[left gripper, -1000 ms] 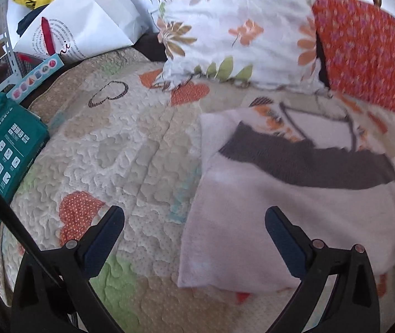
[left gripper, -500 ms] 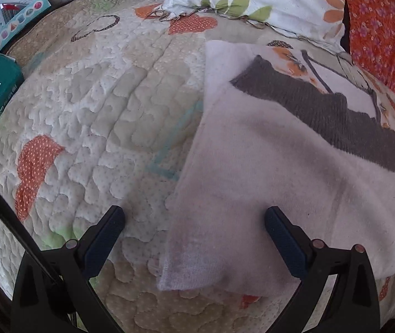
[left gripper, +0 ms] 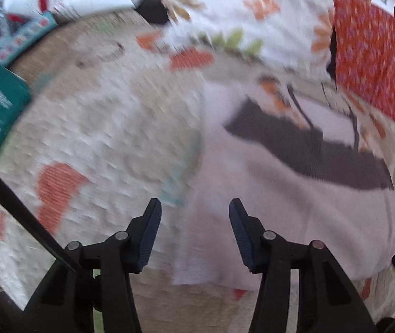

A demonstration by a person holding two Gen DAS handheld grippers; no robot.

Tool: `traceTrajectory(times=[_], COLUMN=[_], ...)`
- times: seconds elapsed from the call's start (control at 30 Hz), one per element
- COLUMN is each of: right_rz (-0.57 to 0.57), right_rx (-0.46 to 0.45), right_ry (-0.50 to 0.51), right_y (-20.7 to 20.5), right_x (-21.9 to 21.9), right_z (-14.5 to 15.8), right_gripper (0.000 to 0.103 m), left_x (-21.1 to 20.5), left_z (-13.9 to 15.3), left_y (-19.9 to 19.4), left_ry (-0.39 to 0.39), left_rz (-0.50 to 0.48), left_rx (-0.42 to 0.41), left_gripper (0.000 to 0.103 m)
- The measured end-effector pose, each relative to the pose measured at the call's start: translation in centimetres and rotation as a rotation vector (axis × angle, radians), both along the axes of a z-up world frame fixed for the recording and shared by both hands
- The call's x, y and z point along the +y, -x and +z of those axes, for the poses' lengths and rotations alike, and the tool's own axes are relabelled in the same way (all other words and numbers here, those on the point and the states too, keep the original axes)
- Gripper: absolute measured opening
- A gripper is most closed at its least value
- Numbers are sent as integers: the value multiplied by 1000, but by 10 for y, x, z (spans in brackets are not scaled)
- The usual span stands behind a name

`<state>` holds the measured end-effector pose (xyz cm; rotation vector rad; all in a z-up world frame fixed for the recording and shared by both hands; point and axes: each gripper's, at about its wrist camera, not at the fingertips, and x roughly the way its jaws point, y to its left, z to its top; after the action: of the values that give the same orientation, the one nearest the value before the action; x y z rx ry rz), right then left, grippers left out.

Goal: Fold small clothes

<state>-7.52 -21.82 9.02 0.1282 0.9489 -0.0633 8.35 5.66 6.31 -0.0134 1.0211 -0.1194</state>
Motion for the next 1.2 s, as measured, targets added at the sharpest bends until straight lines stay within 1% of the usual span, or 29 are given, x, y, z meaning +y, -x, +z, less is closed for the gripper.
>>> traceTrajectory(times=[0.03,0.07,0.1,0.17,0.23,0.33,0.4,0.47,0.57,0.67,0.77,0.9,1.1,1.17,1.2], right_rz=[33,54,83,118,155,202,233,265,301,337,378,424,450,450,450], right_rx=[2,5,11,23,43,52,58,61,55,50,42,36,51,49,46], right_ry=[7,10,9,3,4,32,41,50,71,96,140,200,231,249,264], right_y=[-6,-9,-15,-22,-30,-38,-42,-46,-49,-52,-54,-55,-59,-60,-62], right_x=[14,23,37,52,73,97,111,126,144,159,175,191,204,210,214], right_z=[-2,-4,-8,-16,-25,-34,-37,-38,-37,-37,-38,-43,-56,-60,-62], right_gripper=[43,44,44,45,45,47,47,47,47,48,49,49,51,52,53], left_x=[5,8,14,25,35,48,59,66,74,81,83,84,91,97,103], left_z=[7,13,19,29,38,46,51,56,60,61,60,60,61,63,66], left_y=[3,6,9,14,19,21,24,27,30,28,28,27,27,27,27], left_ry=[-13,-22,-26,-25,-33,-51,-47,-45,-29,20,35,36,42,30,19], left_rz=[13,24,36,68,102,138,168,196,217,231,239,244,259,277,302], left_rx=[-32,-57,-82,-130,-178,-218,-239,-256,-259,-239,-229,-225,-216,-225,-238], left_gripper=[52,56,62,68,70,75,83,84,86,86,86,86,86,86,86])
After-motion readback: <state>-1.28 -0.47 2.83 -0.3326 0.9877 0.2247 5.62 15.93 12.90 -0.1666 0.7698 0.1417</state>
